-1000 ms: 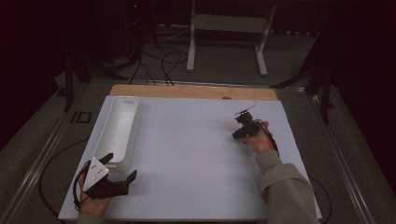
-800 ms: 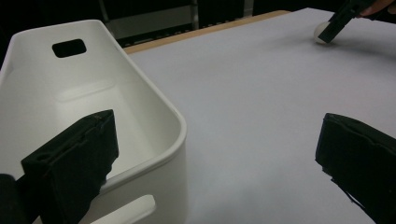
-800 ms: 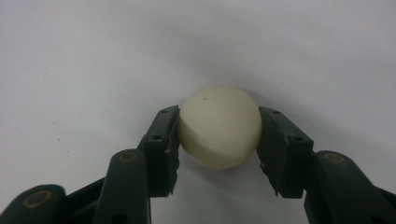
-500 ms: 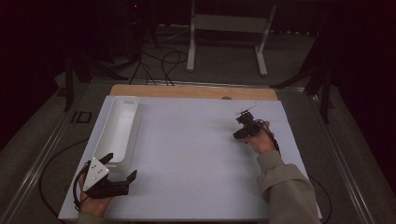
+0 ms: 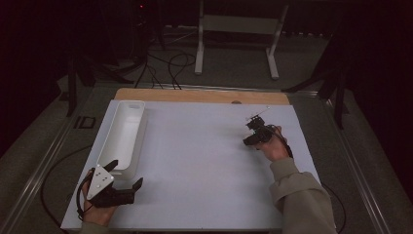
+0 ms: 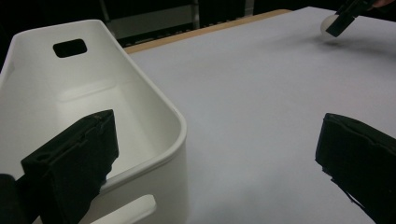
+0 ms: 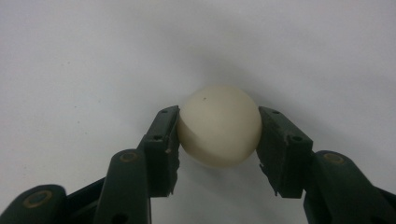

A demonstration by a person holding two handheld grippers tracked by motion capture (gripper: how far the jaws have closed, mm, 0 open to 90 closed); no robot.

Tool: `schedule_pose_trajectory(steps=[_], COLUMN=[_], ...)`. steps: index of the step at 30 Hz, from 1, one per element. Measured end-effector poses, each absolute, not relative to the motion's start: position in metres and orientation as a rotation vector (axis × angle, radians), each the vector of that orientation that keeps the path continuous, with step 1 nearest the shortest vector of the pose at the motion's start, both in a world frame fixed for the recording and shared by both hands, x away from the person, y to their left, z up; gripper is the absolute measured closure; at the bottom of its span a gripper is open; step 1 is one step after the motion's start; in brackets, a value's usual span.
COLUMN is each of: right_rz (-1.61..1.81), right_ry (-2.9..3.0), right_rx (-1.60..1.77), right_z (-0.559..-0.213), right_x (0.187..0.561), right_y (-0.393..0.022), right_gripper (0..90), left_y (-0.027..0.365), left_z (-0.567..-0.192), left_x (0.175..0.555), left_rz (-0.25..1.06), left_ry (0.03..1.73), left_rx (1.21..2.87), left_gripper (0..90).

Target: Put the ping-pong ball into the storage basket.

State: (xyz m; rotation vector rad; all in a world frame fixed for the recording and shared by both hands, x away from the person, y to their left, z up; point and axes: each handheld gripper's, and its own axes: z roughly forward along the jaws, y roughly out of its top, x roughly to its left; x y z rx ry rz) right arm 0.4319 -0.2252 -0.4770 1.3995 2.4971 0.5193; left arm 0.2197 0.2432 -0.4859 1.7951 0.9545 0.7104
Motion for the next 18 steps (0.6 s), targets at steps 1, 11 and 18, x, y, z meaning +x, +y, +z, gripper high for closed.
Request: schedule_pose_trajectory(steps=[1,11,18], right_rz=[0.516,0.538,0.556], right_ry=[2.497,2.503,2.509], right_rx=[1.399,1.323,1.275], right_z=[-0.476,-0.462,-0.454], right_x=[0.431,0.426,0.422], right_y=[-0.225,-0.217,-0.209], right_gripper=[50.7,50.7,50.7], left_y=[0.243,0.243,0.243], left_z=[-0.486,-0.486,-0.486], left_x=[0.22,0.22,0.22], left_rz=[0.71,0.712,0.712], left_ry=[0.955,0.956,0.957], left_rx=[1.795,1.795,1.795], left_gripper=[0.0,0.0,0.0])
